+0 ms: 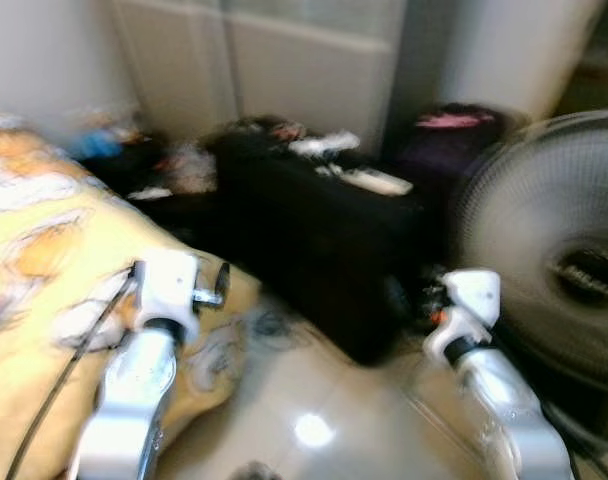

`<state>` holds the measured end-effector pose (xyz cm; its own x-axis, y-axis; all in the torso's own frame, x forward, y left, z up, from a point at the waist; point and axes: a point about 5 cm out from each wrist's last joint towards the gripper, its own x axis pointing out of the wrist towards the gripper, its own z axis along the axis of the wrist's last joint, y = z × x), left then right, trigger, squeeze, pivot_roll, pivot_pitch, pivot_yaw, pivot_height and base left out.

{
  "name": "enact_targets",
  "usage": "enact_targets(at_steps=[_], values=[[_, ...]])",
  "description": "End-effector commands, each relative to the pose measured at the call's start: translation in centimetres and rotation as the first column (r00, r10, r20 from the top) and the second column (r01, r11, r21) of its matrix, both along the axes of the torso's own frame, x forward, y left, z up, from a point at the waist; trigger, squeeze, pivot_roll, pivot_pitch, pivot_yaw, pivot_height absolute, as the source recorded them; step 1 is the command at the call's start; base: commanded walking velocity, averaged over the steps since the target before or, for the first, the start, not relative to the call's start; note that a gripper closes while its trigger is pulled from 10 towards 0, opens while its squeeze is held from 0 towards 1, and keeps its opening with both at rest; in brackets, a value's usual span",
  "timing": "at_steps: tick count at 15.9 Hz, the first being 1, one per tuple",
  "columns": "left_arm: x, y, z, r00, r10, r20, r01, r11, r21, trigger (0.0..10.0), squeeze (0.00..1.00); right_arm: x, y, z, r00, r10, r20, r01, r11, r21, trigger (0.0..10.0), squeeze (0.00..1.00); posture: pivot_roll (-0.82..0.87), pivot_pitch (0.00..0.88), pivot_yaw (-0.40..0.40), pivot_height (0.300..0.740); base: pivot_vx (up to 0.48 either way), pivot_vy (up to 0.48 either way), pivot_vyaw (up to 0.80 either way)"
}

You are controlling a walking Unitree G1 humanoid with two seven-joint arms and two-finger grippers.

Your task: Clean up the room

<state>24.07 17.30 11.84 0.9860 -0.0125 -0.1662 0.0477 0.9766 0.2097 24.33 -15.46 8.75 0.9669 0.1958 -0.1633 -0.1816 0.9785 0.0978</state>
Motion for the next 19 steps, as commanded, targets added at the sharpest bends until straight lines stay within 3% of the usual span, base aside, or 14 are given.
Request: enact_targets(at_steps=[1, 3, 4, 5, 9, 11, 16, 19], values=[[0.2, 0.4, 0.8, 1.0, 0.005, 0.021, -0.006, 1.0, 0.021, 10.0, 0.0, 0.2, 0.6, 0.4, 1.0, 0.013, 0.013, -0.013, 1.0, 0.02, 10.0, 1.0, -0.08, 0.0, 0.012, 0.74, 0.0, 0.48, 0.8], [0.2, 0.4, 0.9, 1.0, 0.001, 0.015, -0.002, 1.0, 0.024, 10.0, 0.0, 0.2, 0.8, 0.3, 1.0, -0.009, -0.006, 0.009, 1.0, -0.005, 10.0, 1.0, -0.08, 0.0, 0.021, 0.74, 0.0, 0.48, 0.0], [0.1, 0.3, 0.9, 1.0, -0.009, 0.012, 0.008, 1.0, 0.021, 10.0, 0.0, 0.2, 0.8, 0.4, 1.0, -0.006, 0.001, 0.006, 1.0, -0.002, 10.0, 0.32, -0.08, 0.0, 0.02, 0.74, 0.0, 0.48, 0.0], [0.1, 0.2, 0.9, 1.0, -0.008, 0.009, 0.008, 1.0, 0.014, 10.0, 0.0, 0.2, 1.0, 0.6, 1.0, 0.002, 0.01, -0.002, 1.0, -0.005, 10.0, 0.0, -0.08, 0.0, 0.017, 0.74, 0.0, 0.45, 0.0], [-0.5, 0.1, 0.7, 1.0, -0.005, -0.007, 0.005, 1.0, 0.012, 10.0, 0.0, -0.4, 1.8, 0.5, 0.996, 0.09, -0.007, -0.09, 0.996, -0.018, 10.0, 0.0, -0.07, 0.0, 0.005, 0.74, 0.0, 0.45, 0.0], [-0.8, 0.1, 0.8, 1.0, -0.002, -0.008, 0.002, 1.0, 0.016, 10.0, 0.0, -0.7, 2.6, 0.3, 0.983, 0.183, -0.022, -0.183, 0.983, -0.02, 10.0, 0.0, -0.06, 0.0, -0.003, 0.74, 0.0, 0.45, 0.8], [-1.5, -0.3, 1.1, 1.0, -0.02, -0.003, 0.02, 0.999, 0.036, 10.0, 0.0, -1.5, 2.3, -0.2, 0.972, 0.231, -0.049, -0.233, 0.972, -0.025, 10.0, 0.0, -0.06, 0.0, -0.004, 0.74, 0.0, -0.351, 0.8], [-1.3, -0.4, 1.1, 1.0, -0.009, -0.002, 0.009, 0.999, 0.036, 10.0, 0.0, -1.6, 2.1, -0.5, 0.977, 0.201, -0.072, -0.201, 0.979, 0.012, 10.0, 0.0, -0.06, 0.0, -0.001, 0.74, 0.0, -0.131, 0.0]])
